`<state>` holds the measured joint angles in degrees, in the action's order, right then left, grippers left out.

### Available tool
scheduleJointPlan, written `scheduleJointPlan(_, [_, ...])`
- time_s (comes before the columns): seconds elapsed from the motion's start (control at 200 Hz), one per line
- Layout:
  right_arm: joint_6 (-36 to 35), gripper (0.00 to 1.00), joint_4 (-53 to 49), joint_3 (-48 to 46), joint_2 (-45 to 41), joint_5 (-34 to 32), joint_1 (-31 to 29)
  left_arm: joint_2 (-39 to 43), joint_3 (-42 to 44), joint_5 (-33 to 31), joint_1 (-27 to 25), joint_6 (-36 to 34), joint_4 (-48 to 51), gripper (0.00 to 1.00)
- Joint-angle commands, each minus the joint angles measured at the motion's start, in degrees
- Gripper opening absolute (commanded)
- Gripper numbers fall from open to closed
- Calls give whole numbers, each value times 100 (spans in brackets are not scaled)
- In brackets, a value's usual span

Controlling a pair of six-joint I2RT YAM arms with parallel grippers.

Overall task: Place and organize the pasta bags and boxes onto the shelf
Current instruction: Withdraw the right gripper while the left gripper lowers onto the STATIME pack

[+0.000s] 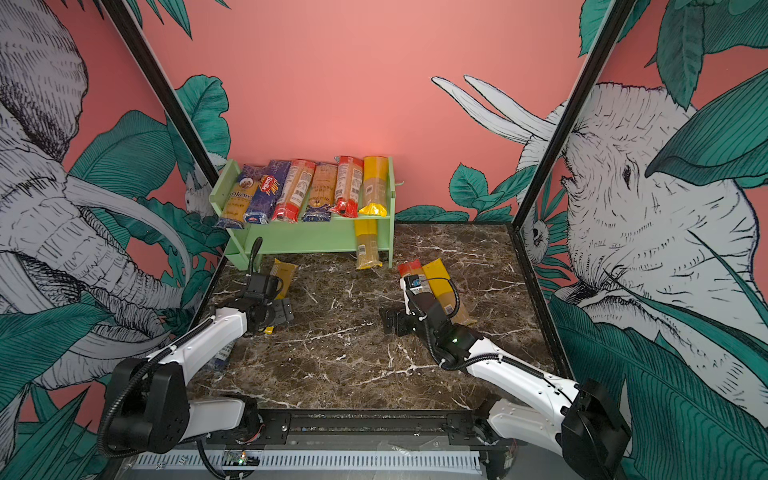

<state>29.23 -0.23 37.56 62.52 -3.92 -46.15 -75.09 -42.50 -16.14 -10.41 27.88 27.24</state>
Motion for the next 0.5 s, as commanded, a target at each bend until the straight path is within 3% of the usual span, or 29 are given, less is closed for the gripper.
scheduleJointPlan(0.0, [-22,99,362,6,-16,554,-45,-94,-217,-231,142,-111,-133,99])
scheduleJointPlan(0.495, [-100,99,577,498,742,1910,-213,-627,-230,-10,402,-274,-425,99])
